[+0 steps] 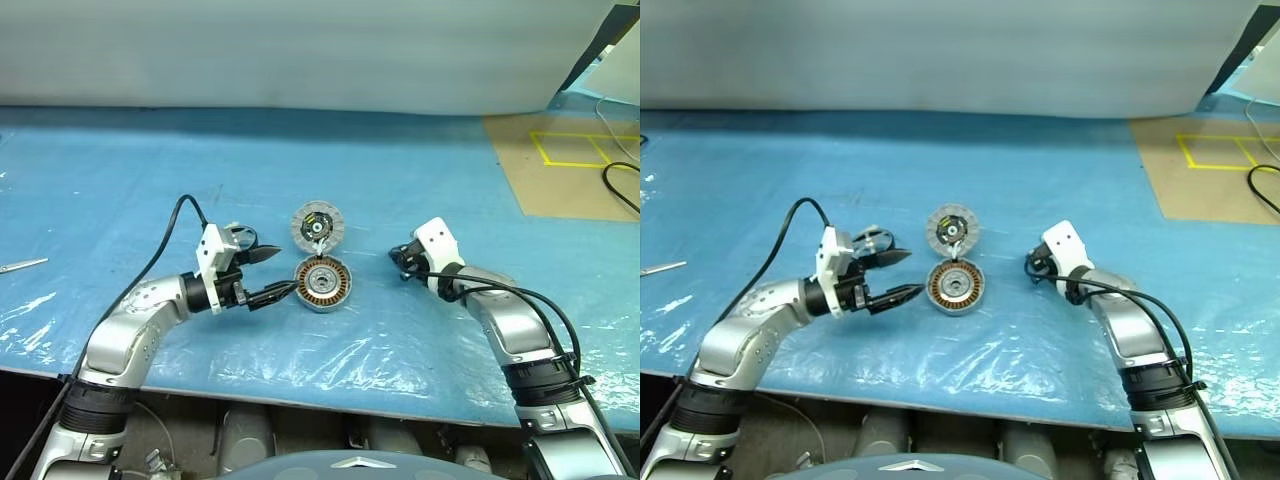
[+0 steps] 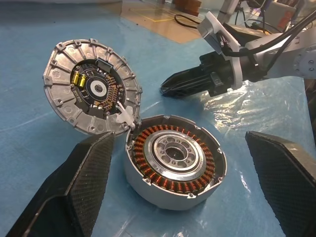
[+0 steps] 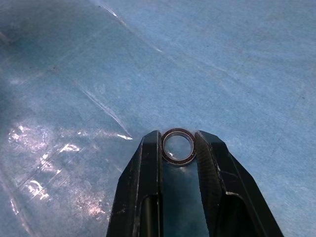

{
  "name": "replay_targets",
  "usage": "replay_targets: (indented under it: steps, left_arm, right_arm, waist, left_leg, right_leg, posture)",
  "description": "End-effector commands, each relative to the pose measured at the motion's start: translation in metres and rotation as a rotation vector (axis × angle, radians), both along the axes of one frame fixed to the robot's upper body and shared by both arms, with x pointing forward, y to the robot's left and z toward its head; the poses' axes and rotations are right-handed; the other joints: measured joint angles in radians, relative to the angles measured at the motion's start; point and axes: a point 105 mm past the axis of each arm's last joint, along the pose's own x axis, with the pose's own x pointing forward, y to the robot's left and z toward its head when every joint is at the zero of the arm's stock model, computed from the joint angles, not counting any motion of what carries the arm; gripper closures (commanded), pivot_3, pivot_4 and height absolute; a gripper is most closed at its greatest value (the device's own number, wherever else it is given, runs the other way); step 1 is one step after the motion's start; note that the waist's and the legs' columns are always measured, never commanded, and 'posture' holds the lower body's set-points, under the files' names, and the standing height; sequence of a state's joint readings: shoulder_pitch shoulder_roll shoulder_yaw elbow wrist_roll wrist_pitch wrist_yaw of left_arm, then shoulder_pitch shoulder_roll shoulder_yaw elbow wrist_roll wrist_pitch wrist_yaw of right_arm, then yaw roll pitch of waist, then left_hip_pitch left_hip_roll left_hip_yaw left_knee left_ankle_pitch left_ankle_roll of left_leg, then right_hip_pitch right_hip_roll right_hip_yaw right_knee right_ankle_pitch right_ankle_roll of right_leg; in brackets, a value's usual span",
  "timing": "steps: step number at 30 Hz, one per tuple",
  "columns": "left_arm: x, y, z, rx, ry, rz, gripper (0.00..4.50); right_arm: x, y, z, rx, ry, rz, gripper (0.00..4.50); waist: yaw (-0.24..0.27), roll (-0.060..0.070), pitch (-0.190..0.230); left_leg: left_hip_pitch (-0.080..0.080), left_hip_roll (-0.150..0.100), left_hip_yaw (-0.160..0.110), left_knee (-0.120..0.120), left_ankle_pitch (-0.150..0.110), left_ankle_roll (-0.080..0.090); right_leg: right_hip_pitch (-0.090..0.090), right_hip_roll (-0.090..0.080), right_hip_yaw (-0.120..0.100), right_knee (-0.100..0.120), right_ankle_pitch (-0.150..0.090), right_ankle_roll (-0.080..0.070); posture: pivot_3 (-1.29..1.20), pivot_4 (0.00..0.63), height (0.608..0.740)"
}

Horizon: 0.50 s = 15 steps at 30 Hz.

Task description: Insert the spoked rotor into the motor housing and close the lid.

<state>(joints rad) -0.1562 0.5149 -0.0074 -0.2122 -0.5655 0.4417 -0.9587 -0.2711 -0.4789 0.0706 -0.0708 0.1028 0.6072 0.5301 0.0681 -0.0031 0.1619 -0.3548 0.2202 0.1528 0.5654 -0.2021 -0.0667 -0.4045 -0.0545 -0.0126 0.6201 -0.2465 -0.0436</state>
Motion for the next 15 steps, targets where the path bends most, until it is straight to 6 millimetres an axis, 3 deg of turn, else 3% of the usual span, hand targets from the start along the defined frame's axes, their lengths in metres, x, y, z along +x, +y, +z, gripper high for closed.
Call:
replay_targets:
  steps: [1, 10, 15]
  left_arm:
    - [-0.004, 0.003, 0.011, -0.010, -0.027, -0.023, 0.00]
    - [-0.007, 0.007, 0.017, 0.011, -0.069, -0.031, 0.00]
    - [-0.011, 0.010, 0.024, 0.016, -0.113, -0.049, 0.00]
  right_arm:
    - [-0.004, 0.014, 0.015, 0.016, -0.019, 0.081, 3.93]
    - [-0.015, 0.044, 0.071, 0.050, -0.095, 0.350, 3.93]
    - [-0.034, 0.068, 0.087, 0.076, -0.066, 0.568, 3.93]
  waist:
    - [0.000, 0.000, 0.000]
    - [0.000, 0.002, 0.001]
    - [0.000, 0.002, 0.001]
  left_leg:
    - [0.000, 0.000, 0.000, 0.000, 0.000, 0.000]
    - [0.000, 0.000, 0.001, -0.001, 0.000, 0.000]
    - [0.000, 0.000, 0.000, -0.001, 0.000, 0.000]
  right_leg:
    - [0.000, 0.000, 0.000, 0.000, 0.000, 0.000]
    - [0.000, 0.000, 0.000, -0.001, 0.000, 0.000]
    - [0.000, 0.000, 0.000, -0.001, 0.000, 0.000]
  posture:
    - [0.00, 0.150, 0.740]
    - [0.00, 0.150, 0.740]
    - [0.00, 0.150, 0.740]
